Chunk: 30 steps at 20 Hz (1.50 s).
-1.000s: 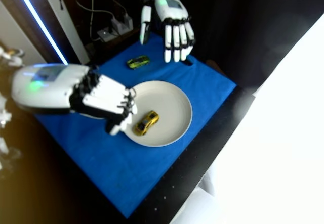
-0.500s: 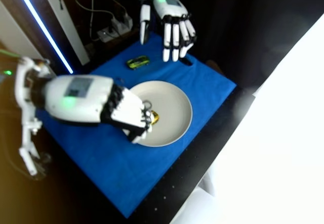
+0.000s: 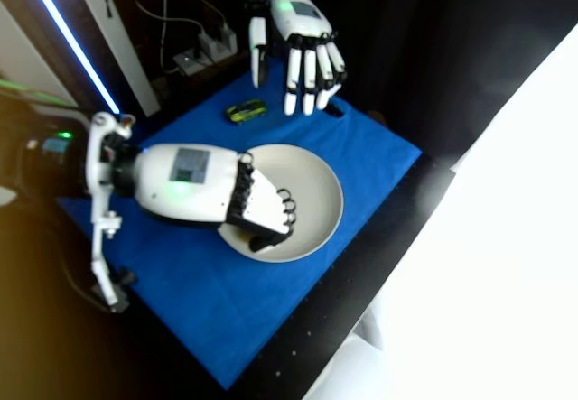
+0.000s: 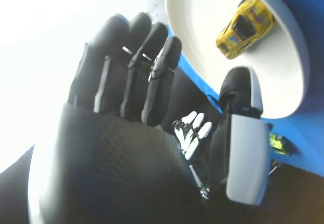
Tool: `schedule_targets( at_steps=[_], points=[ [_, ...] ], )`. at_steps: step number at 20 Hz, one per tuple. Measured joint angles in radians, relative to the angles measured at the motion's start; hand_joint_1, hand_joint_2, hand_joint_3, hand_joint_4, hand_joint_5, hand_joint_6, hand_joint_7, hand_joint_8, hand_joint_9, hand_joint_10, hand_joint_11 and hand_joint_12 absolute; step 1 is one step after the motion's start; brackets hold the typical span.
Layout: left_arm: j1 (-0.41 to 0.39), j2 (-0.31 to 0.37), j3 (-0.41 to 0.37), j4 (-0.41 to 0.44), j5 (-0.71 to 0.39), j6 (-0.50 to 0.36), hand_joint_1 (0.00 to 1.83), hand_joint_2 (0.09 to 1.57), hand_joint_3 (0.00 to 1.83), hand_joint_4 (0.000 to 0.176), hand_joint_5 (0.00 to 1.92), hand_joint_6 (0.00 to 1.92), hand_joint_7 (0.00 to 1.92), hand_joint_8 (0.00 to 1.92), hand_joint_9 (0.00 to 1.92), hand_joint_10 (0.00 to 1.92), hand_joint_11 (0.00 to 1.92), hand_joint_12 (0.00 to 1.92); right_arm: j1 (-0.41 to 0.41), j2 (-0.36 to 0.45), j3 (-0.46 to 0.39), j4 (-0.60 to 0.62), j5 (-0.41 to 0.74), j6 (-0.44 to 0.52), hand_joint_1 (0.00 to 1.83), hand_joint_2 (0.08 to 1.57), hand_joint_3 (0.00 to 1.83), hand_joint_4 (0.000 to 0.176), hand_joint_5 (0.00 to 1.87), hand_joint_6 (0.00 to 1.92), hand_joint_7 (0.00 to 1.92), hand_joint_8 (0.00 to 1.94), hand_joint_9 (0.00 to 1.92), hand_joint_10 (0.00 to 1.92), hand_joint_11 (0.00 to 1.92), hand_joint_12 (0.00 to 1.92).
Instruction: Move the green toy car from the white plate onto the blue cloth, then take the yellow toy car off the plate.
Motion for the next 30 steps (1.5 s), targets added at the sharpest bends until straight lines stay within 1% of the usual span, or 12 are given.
schedule_targets(
  at_steps=[2, 5, 6, 7, 8, 9, 12, 15, 20, 23, 24, 30],
  points=[
    [0.0, 0.0, 0.0, -0.001, -0.001, 0.0, 0.54, 1.2, 0.0, 0.069, 0.86, 0.03, 0.73, 0.07, 0.31, 0.84, 0.01, 1.55, 0.003, -0.001, -0.001, 0.0, 0.0, 0.0, 0.78, 0.99, 0.0, 0.0, 0.79, 0.03, 0.65, 0.51, 0.4, 1.16, 0.19, 1.89],
    [0.0, 0.0, 0.0, -0.005, -0.003, 0.0, 0.6, 1.18, 0.0, 0.055, 0.87, 0.02, 0.74, 0.06, 0.35, 0.77, 0.01, 1.46, 0.003, -0.001, -0.001, 0.0, -0.001, 0.0, 0.82, 0.97, 0.0, 0.0, 0.77, 0.01, 0.62, 0.67, 0.44, 1.27, 0.31, 1.89],
    [0.0, 0.0, -0.002, -0.005, -0.003, 0.0, 0.6, 1.18, 0.0, 0.065, 0.87, 0.02, 0.73, 0.05, 0.36, 0.71, 0.01, 1.43, 0.003, -0.001, -0.001, 0.0, -0.002, 0.0, 0.83, 0.97, 0.0, 0.0, 0.75, 0.0, 0.62, 0.77, 0.49, 1.36, 0.41, 1.91],
    [0.0, 0.002, -0.006, -0.008, -0.006, 0.0, 0.81, 1.24, 0.0, 0.154, 0.74, 1.1, 0.74, 0.04, 0.4, 0.64, 0.0, 1.39, 0.003, -0.001, -0.001, 0.0, -0.004, 0.0, 0.85, 0.96, 0.0, 0.0, 0.76, 0.0, 0.6, 0.93, 0.5, 1.44, 0.46, 1.92],
    [0.0, 0.003, -0.008, -0.006, -0.009, -0.001, 0.82, 1.28, 0.0, 0.172, 0.66, 1.4, 0.75, 0.04, 0.41, 0.61, 0.0, 1.37, 0.003, -0.001, -0.001, 0.0, -0.007, 0.0, 0.85, 0.96, 0.0, 0.0, 0.76, 0.0, 0.61, 1.17, 0.57, 1.57, 0.6, 1.92],
    [0.0, 0.003, -0.009, -0.001, -0.011, 0.0, 0.82, 1.29, 0.0, 0.175, 0.64, 1.47, 0.75, 0.04, 0.42, 0.64, 0.0, 1.44, 0.003, -0.001, 0.0, 0.0, -0.011, 0.0, 0.85, 0.97, 0.0, 0.0, 0.76, 0.0, 0.56, 1.01, 0.5, 1.4, 0.46, 1.87],
    [0.0, 0.003, -0.008, -0.006, -0.018, 0.0, 0.83, 1.29, 0.0, 0.176, 0.64, 1.47, 0.76, 0.05, 0.39, 0.7, 0.0, 1.36, 0.003, -0.007, 0.002, 0.0, -0.019, 0.0, 0.84, 0.95, 0.0, 0.0, 0.76, 0.01, 0.58, 0.85, 0.5, 1.36, 0.4, 1.89],
    [0.0, 0.003, -0.008, -0.006, -0.019, 0.0, 0.83, 1.28, 0.0, 0.176, 0.65, 1.47, 0.76, 0.06, 0.37, 0.77, 0.0, 1.42, 0.003, -0.019, 0.013, 0.0, -0.027, 0.0, 0.81, 0.99, 0.0, 0.0, 0.8, 0.02, 0.64, 0.48, 0.47, 0.97, 0.24, 1.67],
    [0.0, 0.003, -0.01, -0.007, -0.022, 0.0, 0.84, 1.28, 0.0, 0.176, 0.66, 1.45, 0.76, 0.07, 0.37, 0.77, 0.0, 1.49, 0.003, -0.045, 0.036, 0.0, -0.048, 0.0, 0.82, 1.0, 0.0, 0.0, 0.82, 0.07, 0.75, 0.16, 0.5, 0.79, 0.23, 1.58],
    [0.0, 0.003, -0.01, -0.006, -0.024, 0.0, 0.84, 1.28, 0.0, 0.176, 0.66, 1.45, 0.73, 0.08, 0.33, 0.87, 0.01, 1.56, 0.003, -0.05, 0.047, 0.0, -0.06, 0.0, 0.82, 1.0, 0.0, 0.0, 0.79, 0.07, 0.79, 0.12, 0.52, 0.86, 0.3, 1.58],
    [0.0, 0.003, -0.011, -0.008, -0.024, 0.0, 0.84, 1.27, 0.0, 0.176, 0.66, 1.44, 0.73, 0.1, 0.32, 0.91, 0.01, 1.58, 0.003, -0.051, 0.05, 0.001, -0.063, 0.0, 0.82, 1.0, 0.0, 0.0, 0.79, 0.08, 0.82, 0.16, 0.51, 1.02, 0.34, 1.66],
    [0.0, 0.003, -0.012, -0.007, -0.024, 0.0, 0.84, 1.27, 0.0, 0.176, 0.67, 1.43, 0.72, 0.16, 0.34, 0.89, 0.02, 1.55, 0.003, -0.067, 0.064, 0.004, -0.08, 0.0, 0.82, 1.04, 0.0, 0.0, 0.77, 0.22, 0.82, 0.05, 0.59, 0.69, 0.35, 1.52]
  ],
)
